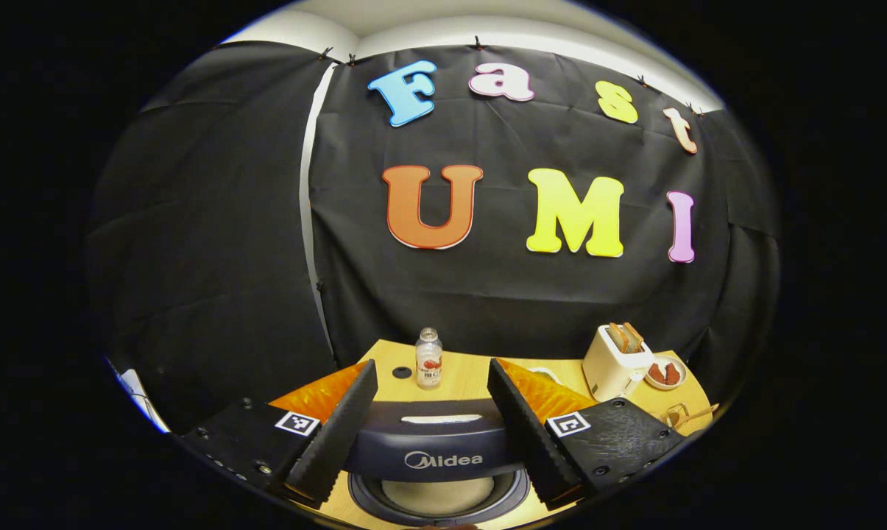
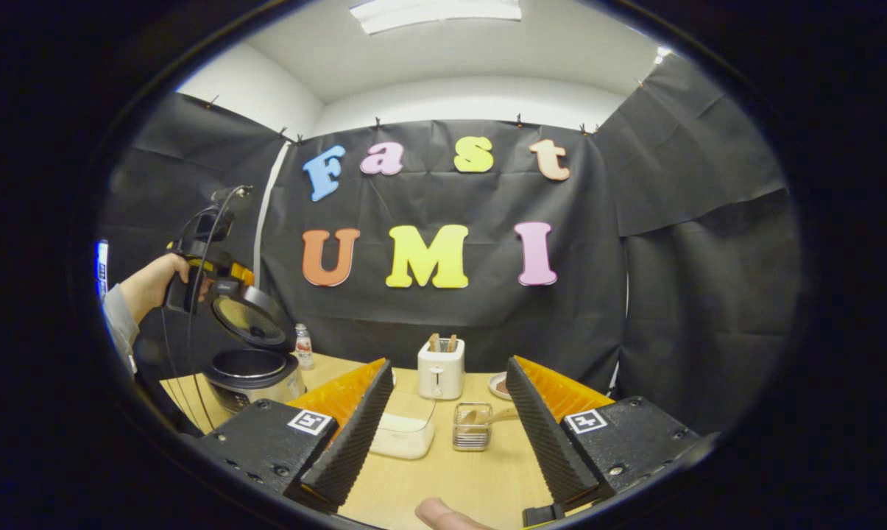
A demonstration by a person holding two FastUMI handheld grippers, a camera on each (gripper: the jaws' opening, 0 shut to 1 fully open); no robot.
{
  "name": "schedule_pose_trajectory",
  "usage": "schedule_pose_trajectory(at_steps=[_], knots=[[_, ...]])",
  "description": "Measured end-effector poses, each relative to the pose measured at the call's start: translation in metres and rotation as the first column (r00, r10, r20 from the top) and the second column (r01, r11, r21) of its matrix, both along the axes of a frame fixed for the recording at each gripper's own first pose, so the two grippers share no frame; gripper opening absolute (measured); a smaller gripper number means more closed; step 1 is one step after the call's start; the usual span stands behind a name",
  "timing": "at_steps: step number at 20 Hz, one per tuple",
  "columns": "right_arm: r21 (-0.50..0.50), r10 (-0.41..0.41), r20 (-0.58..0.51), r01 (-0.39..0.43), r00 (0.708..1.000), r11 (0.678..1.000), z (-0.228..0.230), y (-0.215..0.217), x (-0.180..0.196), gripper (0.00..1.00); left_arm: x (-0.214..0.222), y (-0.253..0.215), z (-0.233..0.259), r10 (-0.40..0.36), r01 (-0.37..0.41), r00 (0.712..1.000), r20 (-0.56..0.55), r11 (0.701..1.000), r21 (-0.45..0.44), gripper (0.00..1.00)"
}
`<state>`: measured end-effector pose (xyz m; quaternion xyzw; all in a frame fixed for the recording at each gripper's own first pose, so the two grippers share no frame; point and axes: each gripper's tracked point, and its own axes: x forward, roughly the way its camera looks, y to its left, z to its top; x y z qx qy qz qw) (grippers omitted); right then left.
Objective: Close the left gripper, press the button to open the rice cooker; take a wooden spoon from the chopstick holder with the right hand, scoop a spoonful of rice and pour it into the rice cooker, then put the wooden spoon back into the chopstick holder.
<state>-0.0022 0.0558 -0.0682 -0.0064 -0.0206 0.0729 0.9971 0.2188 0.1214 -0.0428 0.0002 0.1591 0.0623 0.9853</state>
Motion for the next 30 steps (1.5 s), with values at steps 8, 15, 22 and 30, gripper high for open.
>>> schedule_pose_trajectory(at_steps=[8, 15, 22, 30], knots=[[0.006, 0.027, 0.026, -0.027, 0.999, 1.000, 0.010, 0.005, -0.029, 0.95, -0.060, -0.012, -0.063, -0.013, 0.010, 0.986, -0.168, 1.000, -0.017, 0.95], [0.007, 0.049, 0.041, -0.049, 0.998, 0.999, 0.014, 0.008, -0.044, 1.00, -0.097, -0.024, -0.100, -0.013, 0.007, 0.956, -0.292, 1.000, -0.023, 0.96], [0.009, 0.060, 0.036, -0.061, 0.998, 0.998, 0.011, 0.013, -0.049, 0.99, -0.119, -0.025, -0.128, -0.017, 0.007, 0.924, -0.382, 1.000, -0.028, 0.96], [0.026, 0.074, 0.040, -0.075, 0.996, 0.997, 0.009, 0.017, -0.048, 0.99, -0.123, -0.026, -0.129, -0.004, 0.006, 0.979, -0.202, 1.000, 0.010, 0.97]])
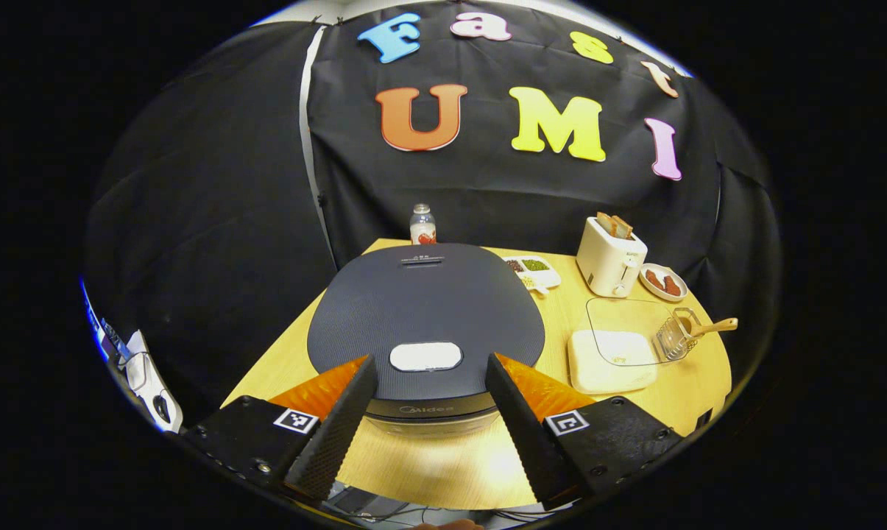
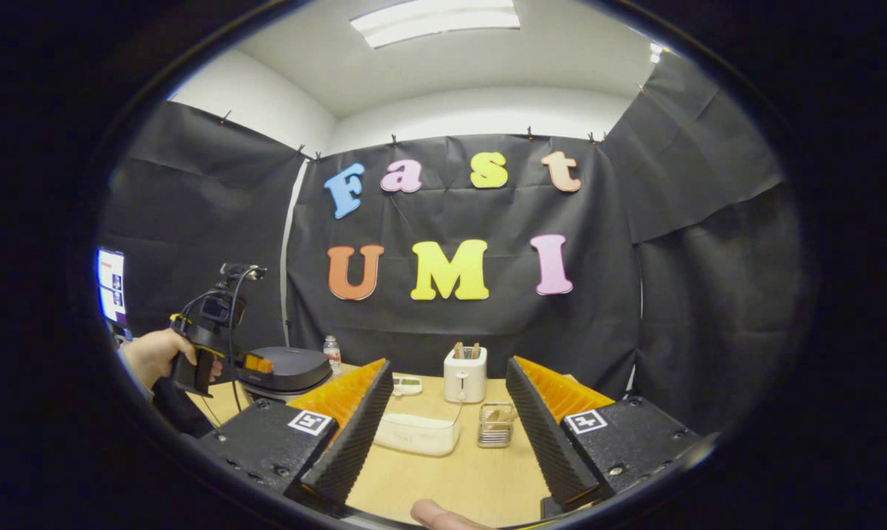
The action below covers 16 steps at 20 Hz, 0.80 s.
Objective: Close the left gripper, press the button to open the rice cooker; take a wooden spoon from the chopstick holder with the right hand, scoop a spoonful of rice and pour it into the rice cooker, then put the wooden spoon back into the chopstick holder.
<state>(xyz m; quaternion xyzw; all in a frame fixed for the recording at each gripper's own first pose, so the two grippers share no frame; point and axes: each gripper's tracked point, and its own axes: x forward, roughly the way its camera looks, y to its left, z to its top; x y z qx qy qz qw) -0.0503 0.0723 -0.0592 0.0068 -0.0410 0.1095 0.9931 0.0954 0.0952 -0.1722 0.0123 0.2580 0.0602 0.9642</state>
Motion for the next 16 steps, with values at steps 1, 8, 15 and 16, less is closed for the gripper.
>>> schedule_pose_trajectory(at_steps=[1, 8, 15, 16], knots=[[0.000, 0.001, -0.001, -0.001, 1.000, 1.000, -0.002, 0.001, 0.001, 0.99, 0.001, 0.001, 0.000, 0.001, -0.001, 1.000, 0.028, 1.000, 0.001, 0.97], [-0.016, 0.006, -0.017, -0.006, 1.000, 1.000, -0.012, 0.013, 0.006, 0.99, 0.004, 0.000, -0.001, -0.005, -0.003, 0.968, 0.250, 1.000, 0.030, 1.00], [-0.039, 0.001, -0.035, -0.002, 0.999, 0.999, -0.020, 0.023, 0.010, 0.95, 0.001, 0.004, -0.004, -0.029, 0.015, 0.932, 0.363, 0.999, 0.042, 0.97], [-0.038, 0.000, -0.037, -0.001, 0.999, 0.999, -0.020, 0.024, 0.010, 0.95, 0.001, 0.003, -0.005, -0.027, 0.016, 0.928, 0.371, 0.999, 0.032, 0.97]])
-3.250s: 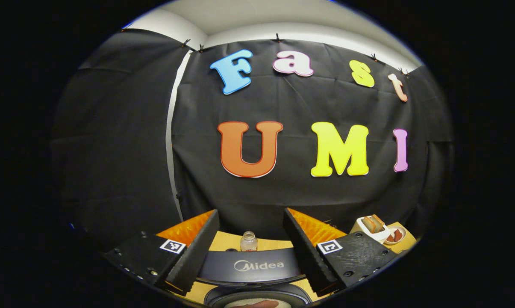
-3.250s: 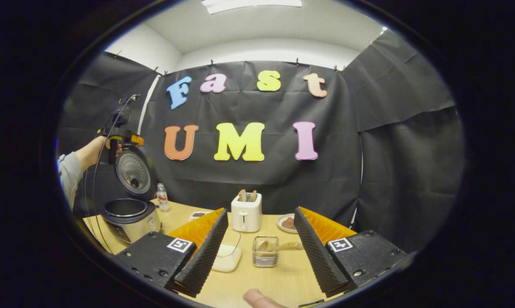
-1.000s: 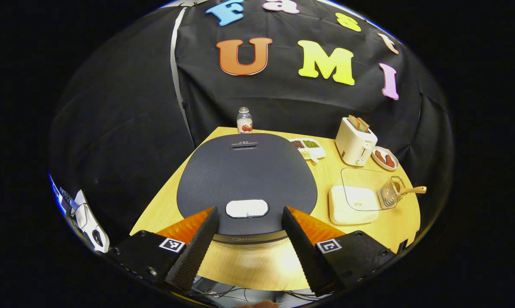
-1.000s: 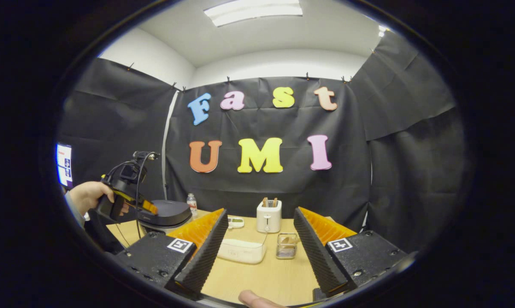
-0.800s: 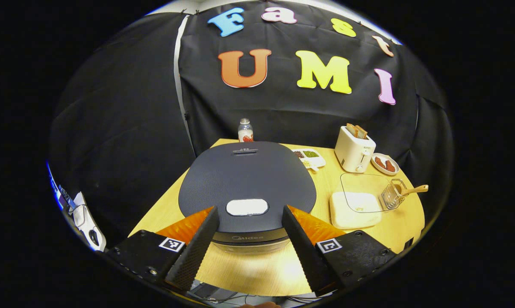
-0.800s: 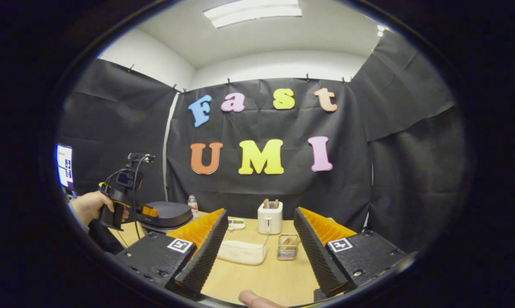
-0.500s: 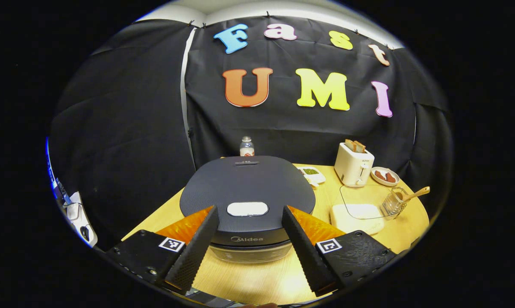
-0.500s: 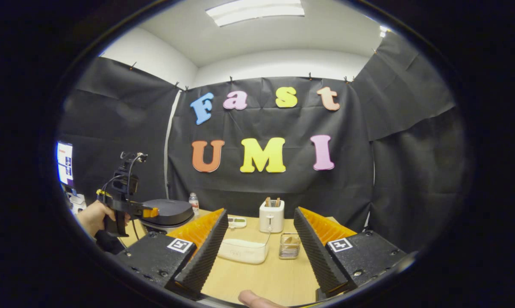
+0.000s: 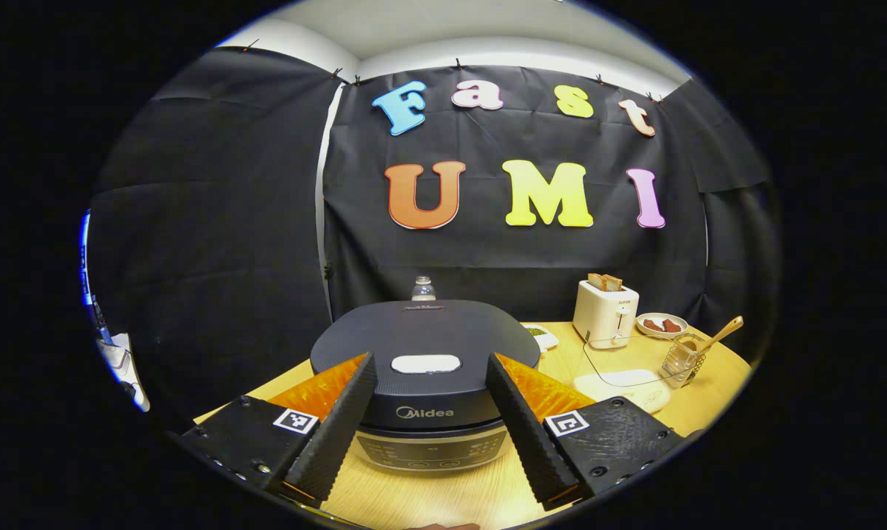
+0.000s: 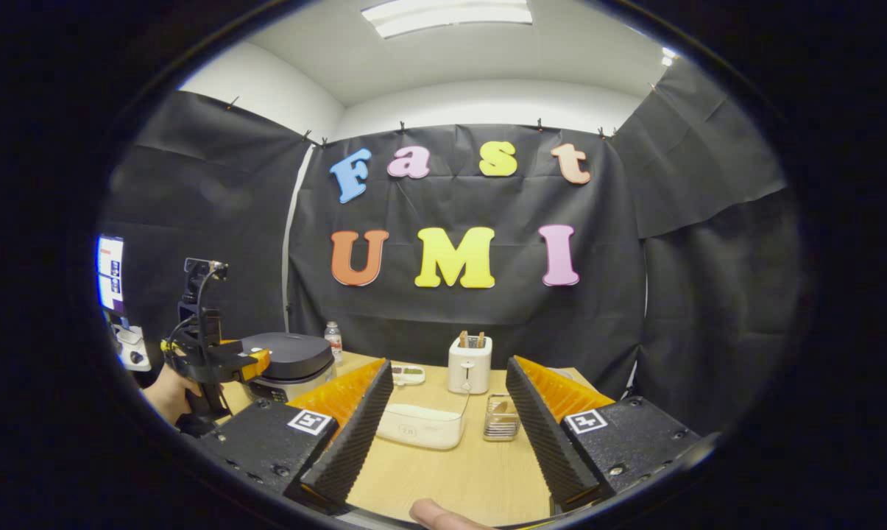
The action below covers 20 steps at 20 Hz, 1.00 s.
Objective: Close the left gripper, press the button to open the rice cooker; take a wooden spoon from the chopstick holder with the right hand, scoop a spoonful of rice and pour it into the rice cooker, then put the wooden spoon back into the chopstick holder.
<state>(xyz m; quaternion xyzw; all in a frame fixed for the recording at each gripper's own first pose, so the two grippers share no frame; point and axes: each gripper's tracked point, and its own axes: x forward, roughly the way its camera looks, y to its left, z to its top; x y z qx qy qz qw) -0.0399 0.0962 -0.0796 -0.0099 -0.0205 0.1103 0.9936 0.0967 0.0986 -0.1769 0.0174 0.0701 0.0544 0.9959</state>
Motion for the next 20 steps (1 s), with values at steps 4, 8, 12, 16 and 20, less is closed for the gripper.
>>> schedule_pose_trajectory(at_steps=[4, 8, 12, 16, 20], knots=[[-0.007, 0.009, 0.002, -0.009, 1.000, 1.000, 0.000, 0.006, -0.003, 0.99, -0.002, 0.000, -0.007, 0.000, 0.000, 1.000, 0.015, 1.000, -0.003, 0.96], [-0.010, -0.004, 0.005, 0.004, 1.000, 1.000, 0.002, 0.002, 0.000, 0.96, -0.005, 0.001, -0.005, 0.027, -0.027, 1.000, -0.012, 0.999, 0.035, 0.95], [0.001, -0.024, -0.007, 0.024, 1.000, 1.000, 0.001, -0.005, 0.004, 1.00, -0.017, -0.008, 0.023, 0.021, -0.020, 1.000, -0.009, 0.999, 0.025, 0.94], [0.003, -0.049, -0.008, 0.049, 0.999, 0.999, 0.004, -0.015, 0.005, 0.96, -0.028, -0.026, 0.056, -0.024, 0.023, 1.000, 0.016, 1.000, 0.007, 0.93], [0.015, -0.073, -0.005, 0.073, 0.997, 0.997, 0.009, -0.027, 0.005, 1.00, -0.045, -0.043, 0.090, -0.065, 0.066, 0.997, 0.035, 0.997, -0.032, 0.93]])
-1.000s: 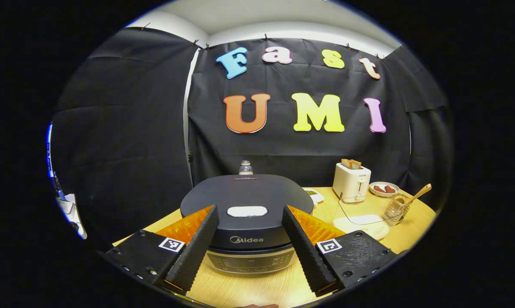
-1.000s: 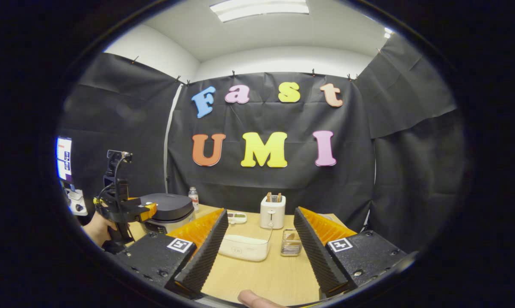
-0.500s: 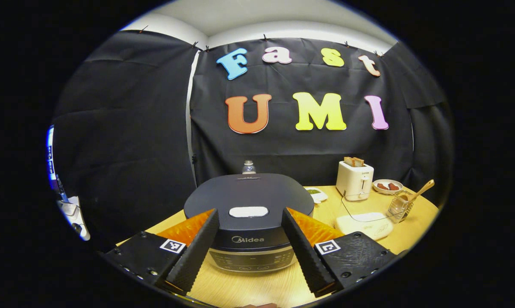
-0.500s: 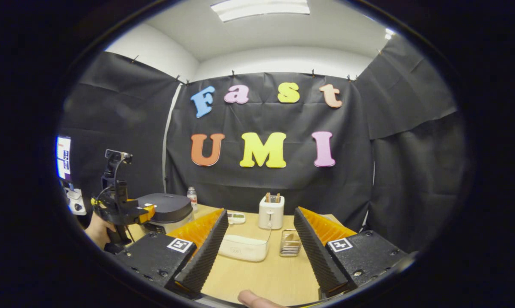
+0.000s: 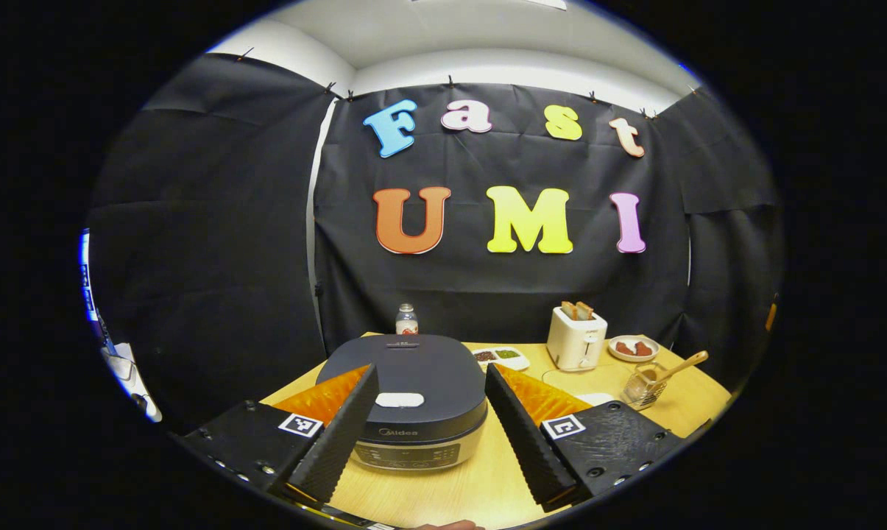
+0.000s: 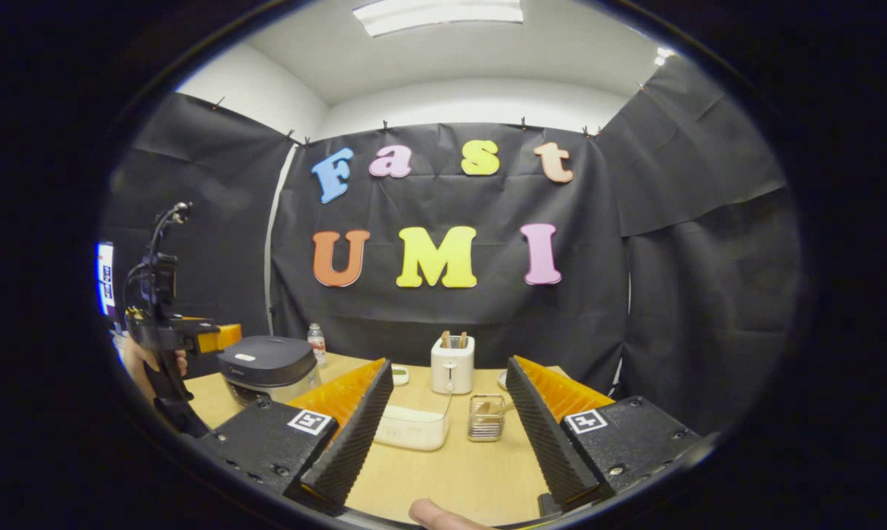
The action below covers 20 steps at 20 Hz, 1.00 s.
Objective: Close the left gripper, press the button to open the rice cooker; take a wooden spoon from the chopstick holder with the right hand, scoop a spoonful of rice and pour it into the rice cooker, then put the wooden spoon back into the chopstick holder.
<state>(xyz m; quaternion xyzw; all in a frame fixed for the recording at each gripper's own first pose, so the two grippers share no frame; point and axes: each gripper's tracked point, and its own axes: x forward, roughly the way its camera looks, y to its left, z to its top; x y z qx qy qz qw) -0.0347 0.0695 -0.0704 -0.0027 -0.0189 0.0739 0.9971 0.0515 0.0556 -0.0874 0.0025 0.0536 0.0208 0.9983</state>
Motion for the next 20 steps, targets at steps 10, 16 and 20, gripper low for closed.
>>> schedule_pose_trajectory(at_steps=[10, 16, 20], knots=[[0.009, -0.047, 0.009, 0.047, 0.999, 0.999, 0.010, -0.020, -0.008, 1.00, -0.059, -0.050, 0.051, -0.099, 0.099, 0.994, 0.043, 0.995, 0.014, 0.93], [0.020, -0.069, 0.013, 0.069, 0.998, 0.997, 0.013, -0.035, -0.012, 0.99, -0.087, -0.069, 0.053, -0.112, 0.111, 0.992, 0.051, 0.994, 0.015, 0.95], [0.027, -0.086, 0.024, 0.085, 0.996, 0.996, 0.019, -0.047, -0.018, 1.00, -0.104, -0.079, 0.053, -0.119, 0.118, 0.990, 0.081, 0.993, 0.017, 0.95]])
